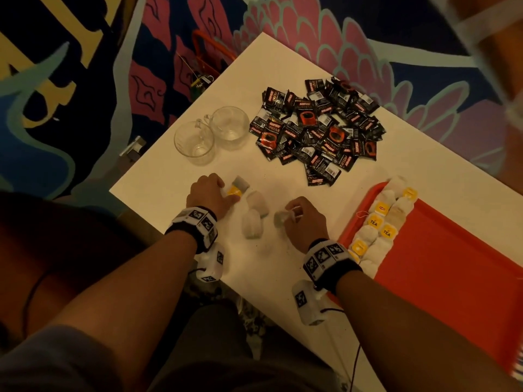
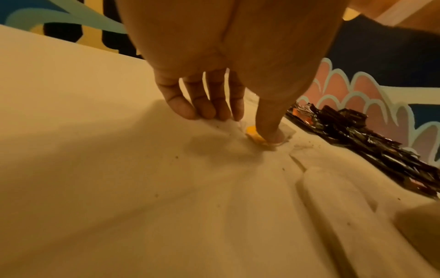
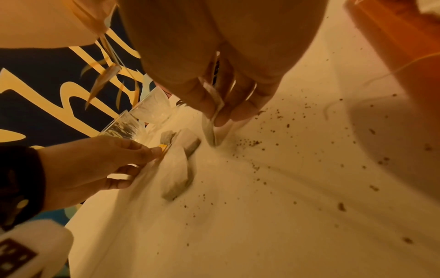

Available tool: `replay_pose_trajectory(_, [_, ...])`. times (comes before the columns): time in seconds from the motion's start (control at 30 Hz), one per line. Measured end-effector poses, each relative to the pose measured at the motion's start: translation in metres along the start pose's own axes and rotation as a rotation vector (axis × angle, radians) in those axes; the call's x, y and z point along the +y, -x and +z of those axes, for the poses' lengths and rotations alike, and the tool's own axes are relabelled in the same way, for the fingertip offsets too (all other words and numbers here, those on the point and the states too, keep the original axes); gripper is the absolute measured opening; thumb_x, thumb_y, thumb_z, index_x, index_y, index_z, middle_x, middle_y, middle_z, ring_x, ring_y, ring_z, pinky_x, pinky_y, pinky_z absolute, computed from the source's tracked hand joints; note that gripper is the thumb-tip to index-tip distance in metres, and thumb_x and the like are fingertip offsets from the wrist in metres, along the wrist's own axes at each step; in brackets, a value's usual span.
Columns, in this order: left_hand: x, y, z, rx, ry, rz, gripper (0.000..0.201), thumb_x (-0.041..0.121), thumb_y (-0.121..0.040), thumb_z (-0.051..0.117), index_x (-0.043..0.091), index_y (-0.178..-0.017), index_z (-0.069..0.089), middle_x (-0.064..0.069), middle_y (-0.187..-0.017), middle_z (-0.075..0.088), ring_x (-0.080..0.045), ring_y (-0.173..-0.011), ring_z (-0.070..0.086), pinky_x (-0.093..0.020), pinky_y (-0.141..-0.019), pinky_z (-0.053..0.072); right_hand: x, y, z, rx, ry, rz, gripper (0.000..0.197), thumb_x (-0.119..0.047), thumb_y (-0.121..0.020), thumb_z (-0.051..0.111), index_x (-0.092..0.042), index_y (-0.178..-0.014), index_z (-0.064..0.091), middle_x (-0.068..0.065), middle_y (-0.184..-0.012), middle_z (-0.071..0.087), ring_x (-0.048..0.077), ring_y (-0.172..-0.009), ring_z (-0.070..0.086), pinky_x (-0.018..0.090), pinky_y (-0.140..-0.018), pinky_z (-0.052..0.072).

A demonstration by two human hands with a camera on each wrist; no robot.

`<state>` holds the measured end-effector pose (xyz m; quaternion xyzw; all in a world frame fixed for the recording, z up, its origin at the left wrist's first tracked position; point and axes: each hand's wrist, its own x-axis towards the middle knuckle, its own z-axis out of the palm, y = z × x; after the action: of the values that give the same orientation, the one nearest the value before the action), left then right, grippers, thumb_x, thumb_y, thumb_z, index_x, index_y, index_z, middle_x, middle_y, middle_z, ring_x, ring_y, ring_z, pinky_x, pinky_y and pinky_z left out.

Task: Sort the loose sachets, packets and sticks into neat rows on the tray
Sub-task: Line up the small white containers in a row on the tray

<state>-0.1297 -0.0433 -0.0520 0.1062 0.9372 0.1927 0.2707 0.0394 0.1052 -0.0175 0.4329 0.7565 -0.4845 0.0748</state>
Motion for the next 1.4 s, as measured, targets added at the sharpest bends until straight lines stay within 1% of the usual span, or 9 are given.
replay_pose_trajectory(0.27, [0.008, 0.006, 0.001, -0.002, -0.019, 0.042, 0.014, 0.024, -0.089, 0.067, 0.019, -0.085, 0.055, -0.01, -0.109, 0.057, -0.032, -0.104, 0.055, -0.045, -0.09, 0.048, -0.017, -0.013, -0.007, -0.11, 0.092, -0.083, 0.008, -0.021, -0.09, 0.066, -0.026, -0.092, 0.072, -0.011, -0.086, 0.065, -0.002, -0.078, 0.055, 0.009, -0.064, 0.039])
replay_pose_trajectory(0.4, [-0.006, 0.009, -0.007, 0.041, 0.221, 0.079, 0.012, 0.007, -0.09, 0.06, 0.015, -0.084, 0.053, -0.005, -0.087, 0.061, -0.025, -0.082, 0.058, -0.028, -0.066, 0.046, -0.03, -0.024, -0.003, -0.194, 0.14, -0.135, 0.008, -0.02, -0.091, 0.067, -0.026, -0.093, 0.072, -0.008, -0.089, 0.066, 0.003, -0.081, 0.057, 0.01, -0.065, 0.039])
replay_pose_trajectory(0.5, [-0.015, 0.017, -0.019, 0.062, 0.305, 0.117, 0.008, 0.011, -0.091, 0.063, 0.018, -0.089, 0.059, 0.002, -0.08, 0.058, -0.015, -0.075, 0.053, -0.012, -0.056, 0.035, -0.039, -0.034, 0.003, -0.237, 0.156, -0.146, 0.013, -0.016, -0.089, 0.068, -0.026, -0.097, 0.071, -0.007, -0.089, 0.064, 0.004, -0.079, 0.057, 0.01, -0.063, 0.041])
replay_pose_trajectory(0.6, [-0.023, 0.024, -0.028, 0.016, 0.319, 0.145, 0.004, 0.02, -0.09, 0.07, 0.022, -0.092, 0.068, 0.004, -0.085, 0.065, -0.013, -0.081, 0.058, -0.019, -0.068, 0.042, -0.046, -0.044, 0.014, -0.24, 0.179, -0.121, 0.023, -0.018, -0.088, 0.069, -0.026, -0.11, 0.069, -0.002, -0.098, 0.064, 0.018, -0.094, 0.062, 0.025, -0.077, 0.049])
replay_pose_trajectory(0.73, [-0.034, 0.031, -0.035, -0.126, 0.327, 0.195, 0.015, 0.021, -0.091, 0.07, 0.033, -0.081, 0.069, 0.002, -0.094, 0.073, -0.016, -0.092, 0.066, -0.034, -0.087, 0.052, -0.053, -0.055, 0.026, -0.197, 0.247, -0.058, 0.036, -0.02, -0.087, 0.07, -0.024, -0.122, 0.063, 0.004, -0.116, 0.063, 0.022, -0.109, 0.059, 0.023, -0.084, 0.043])
replay_pose_trajectory(1.0, [-0.014, 0.054, -0.025, -0.508, 0.255, 0.258, 0.019, 0.012, -0.089, 0.071, 0.029, -0.093, 0.064, 0.007, -0.086, 0.068, -0.012, -0.083, 0.064, -0.031, -0.082, 0.051, -0.05, -0.061, 0.034, -0.121, 0.272, 0.008, 0.013, -0.015, -0.086, 0.068, -0.021, -0.098, 0.066, 0.006, -0.116, 0.063, 0.023, -0.102, 0.061, 0.027, -0.08, 0.05])
replay_pose_trajectory(1.23, [0.009, 0.054, 0.014, -0.194, 0.104, 0.184, 0.009, 0.021, -0.088, 0.069, 0.022, -0.083, 0.061, -0.002, -0.102, 0.053, -0.016, -0.093, 0.05, -0.021, -0.074, 0.034, -0.046, -0.056, 0.029, -0.108, 0.226, -0.021, 0.004, -0.018, -0.086, 0.067, -0.021, -0.084, 0.066, 0.0, -0.101, 0.066, 0.018, -0.094, 0.061, 0.026, -0.073, 0.049])
replay_pose_trajectory(1.33, [0.017, 0.055, 0.02, -0.163, 0.079, 0.251, 0.007, 0.013, -0.086, 0.065, 0.02, -0.084, 0.061, -0.005, -0.106, 0.057, -0.025, -0.1, 0.053, -0.028, -0.081, 0.038, -0.041, -0.048, 0.02, -0.091, 0.118, -0.035, 0.005, -0.023, -0.085, 0.068, -0.02, -0.087, 0.064, -0.005, -0.09, 0.063, 0.013, -0.086, 0.057, 0.018, -0.062, 0.042])
replay_pose_trajectory(1.4, [0.025, 0.057, 0.021, -0.15, 0.029, 0.301, 0.007, 0.009, -0.086, 0.06, 0.012, -0.088, 0.066, -0.01, -0.102, 0.065, -0.029, -0.097, 0.059, -0.033, -0.079, 0.045, -0.036, -0.044, 0.013, -0.065, 0.062, -0.029, 0.005, -0.021, -0.085, 0.067, -0.019, -0.089, 0.065, -0.003, -0.092, 0.064, 0.016, -0.09, 0.059, 0.023, -0.071, 0.048])
